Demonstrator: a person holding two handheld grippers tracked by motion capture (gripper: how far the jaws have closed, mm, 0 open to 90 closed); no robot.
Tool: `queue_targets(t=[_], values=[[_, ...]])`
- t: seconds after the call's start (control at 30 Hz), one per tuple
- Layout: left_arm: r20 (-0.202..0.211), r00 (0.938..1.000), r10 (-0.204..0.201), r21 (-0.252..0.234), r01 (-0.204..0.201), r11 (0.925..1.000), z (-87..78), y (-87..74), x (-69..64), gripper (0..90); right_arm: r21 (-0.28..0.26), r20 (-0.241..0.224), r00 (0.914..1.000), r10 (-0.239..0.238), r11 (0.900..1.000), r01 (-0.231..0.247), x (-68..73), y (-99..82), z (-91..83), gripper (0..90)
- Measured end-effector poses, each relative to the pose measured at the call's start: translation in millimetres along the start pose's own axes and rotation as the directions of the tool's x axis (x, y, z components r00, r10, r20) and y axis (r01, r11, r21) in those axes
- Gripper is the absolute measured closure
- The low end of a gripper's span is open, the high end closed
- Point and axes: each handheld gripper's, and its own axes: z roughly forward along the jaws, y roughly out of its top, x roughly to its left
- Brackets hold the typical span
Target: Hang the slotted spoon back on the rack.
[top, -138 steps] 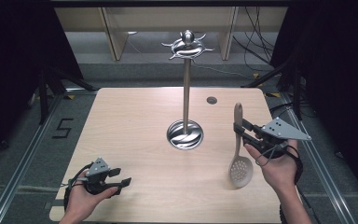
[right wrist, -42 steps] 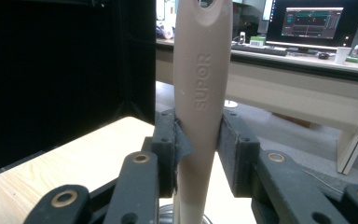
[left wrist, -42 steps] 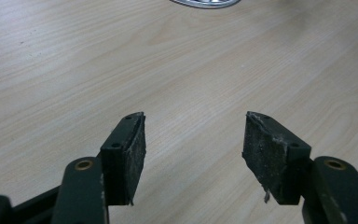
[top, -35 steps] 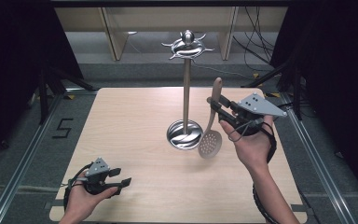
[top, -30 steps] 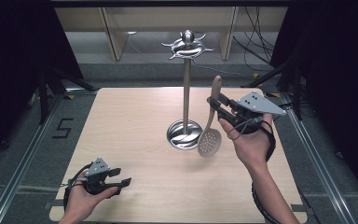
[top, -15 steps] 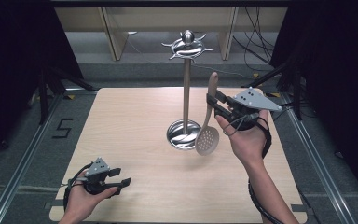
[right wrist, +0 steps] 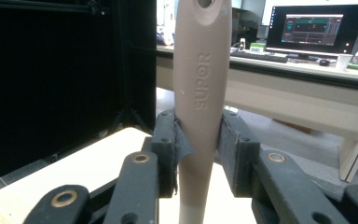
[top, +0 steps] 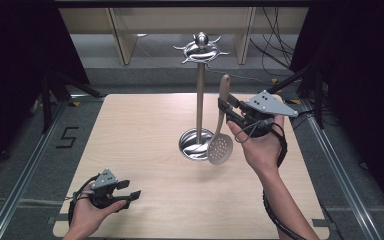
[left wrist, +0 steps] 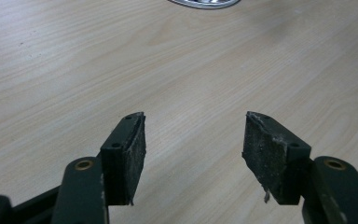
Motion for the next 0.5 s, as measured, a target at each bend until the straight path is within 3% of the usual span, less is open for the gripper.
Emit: queue_targets(t=[0.33,0.37,0.5], values=[[0.002,0.9999,-0.01,-0.008,0.01,0.9999,0.5,-0.1,-0.9,38.3,0.001,-0.007,0.9999,0.009,1.0,-0.009,3.8,2.7,4.8,69.9],[0.002,0.9999,-0.01,-0.008,0.01,0.9999,0.5,-0.1,-0.9,38.3,-0.001,0.0,0.9999,-0.011,0.9999,0.011,2.6,3.2,4.8,69.9],[0.001,1.0,-0.009,-0.007,0.009,0.9999,0.2,0.0,-0.9,38.3,-0.002,0.002,0.9999,-0.01,0.9999,0.01,2.9,3.8,5.7,69.9]])
